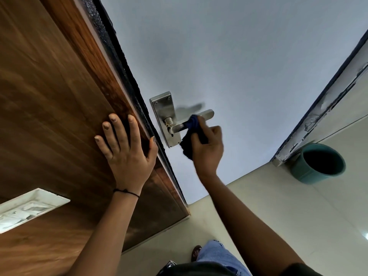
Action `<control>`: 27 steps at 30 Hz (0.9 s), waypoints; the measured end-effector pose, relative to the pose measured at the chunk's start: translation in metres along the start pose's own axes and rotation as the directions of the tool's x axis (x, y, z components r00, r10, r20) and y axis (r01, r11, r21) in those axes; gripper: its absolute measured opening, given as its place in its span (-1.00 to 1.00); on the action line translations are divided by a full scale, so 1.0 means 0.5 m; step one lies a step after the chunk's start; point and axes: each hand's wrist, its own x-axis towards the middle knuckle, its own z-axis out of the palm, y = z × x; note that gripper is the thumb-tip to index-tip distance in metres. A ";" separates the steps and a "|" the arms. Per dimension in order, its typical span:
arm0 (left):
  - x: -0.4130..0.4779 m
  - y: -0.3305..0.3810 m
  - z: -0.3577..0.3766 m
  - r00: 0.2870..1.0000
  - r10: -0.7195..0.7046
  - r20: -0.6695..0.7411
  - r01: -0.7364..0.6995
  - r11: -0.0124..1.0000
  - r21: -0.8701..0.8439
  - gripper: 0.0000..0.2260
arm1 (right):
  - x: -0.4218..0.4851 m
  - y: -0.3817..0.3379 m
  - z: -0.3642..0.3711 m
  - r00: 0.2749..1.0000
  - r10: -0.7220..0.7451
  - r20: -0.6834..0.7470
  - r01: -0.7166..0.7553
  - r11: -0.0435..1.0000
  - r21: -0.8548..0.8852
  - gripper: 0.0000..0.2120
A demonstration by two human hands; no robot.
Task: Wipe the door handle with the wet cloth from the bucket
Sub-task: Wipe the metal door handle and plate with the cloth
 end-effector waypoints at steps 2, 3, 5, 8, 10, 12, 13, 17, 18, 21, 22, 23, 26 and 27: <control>-0.001 0.000 -0.001 1.000 0.004 -0.001 -0.004 1.000 -0.006 -0.23 | -0.043 -0.013 0.024 0.987 -0.110 0.116 0.115 0.993 -0.034 -0.59; -0.001 0.000 -0.001 1.000 0.006 0.000 -0.006 1.000 -0.012 -0.23 | -0.056 -0.015 0.029 0.975 -0.164 0.147 0.176 0.982 -0.073 -0.59; -0.002 0.000 0.000 1.000 0.007 -0.003 -0.007 1.000 -0.016 -0.23 | -0.049 -0.011 0.022 0.977 -0.176 0.122 0.188 0.977 -0.100 -0.60; 0.000 0.000 0.001 1.000 0.001 -0.010 -0.001 1.000 -0.003 -0.22 | 0.013 0.001 -0.012 0.999 0.038 0.003 -0.038 0.999 0.015 -0.61; 0.000 0.001 0.001 1.000 -0.001 -0.010 0.001 1.000 0.001 -0.23 | 0.039 0.007 -0.024 0.993 0.103 -0.055 -0.101 0.994 0.045 -0.61; -0.001 0.001 0.000 1.000 -0.001 -0.008 0.001 1.000 -0.001 -0.23 | 0.028 0.004 -0.014 0.996 0.076 -0.037 -0.075 0.997 0.034 -0.60; -0.002 0.001 0.001 1.000 -0.001 -0.009 0.001 1.000 -0.004 -0.23 | 0.009 -0.001 -0.003 1.000 0.029 0.000 -0.029 0.999 0.015 -0.59; -0.001 0.000 0.001 1.000 0.001 -0.010 -0.001 1.000 0.001 -0.22 | -0.053 -0.014 0.031 0.964 -0.196 0.178 0.221 0.966 -0.133 -0.58; -0.001 0.000 0.001 1.000 0.002 -0.011 -0.002 1.000 -0.001 -0.22 | -0.050 -0.013 0.030 0.958 -0.207 0.200 0.240 0.958 -0.158 -0.58; -0.002 -0.001 0.002 1.000 0.006 -0.015 -0.006 1.000 -0.013 -0.22 | -0.016 -0.016 0.000 0.971 -0.158 0.182 0.191 0.964 -0.183 -0.59; -0.002 -0.001 0.003 1.000 0.005 -0.018 -0.005 1.000 -0.015 -0.22 | 0.003 -0.018 -0.014 0.987 -0.097 0.128 0.117 0.980 -0.164 -0.60; -0.001 -0.001 0.004 1.000 0.004 -0.019 -0.004 1.000 -0.014 -0.22 | 0.023 -0.019 -0.025 0.998 -0.027 0.058 0.034 0.991 -0.128 -0.62; -0.001 0.000 0.006 1.000 0.003 -0.022 -0.003 1.000 -0.005 -0.22 | 0.047 -0.024 -0.032 0.999 0.049 -0.024 -0.051 0.996 -0.079 -0.66; -0.002 0.000 0.006 1.000 0.003 -0.022 -0.003 1.000 -0.008 -0.23 | 0.034 -0.028 -0.025 1.000 0.000 0.015 0.002 0.995 -0.100 -0.65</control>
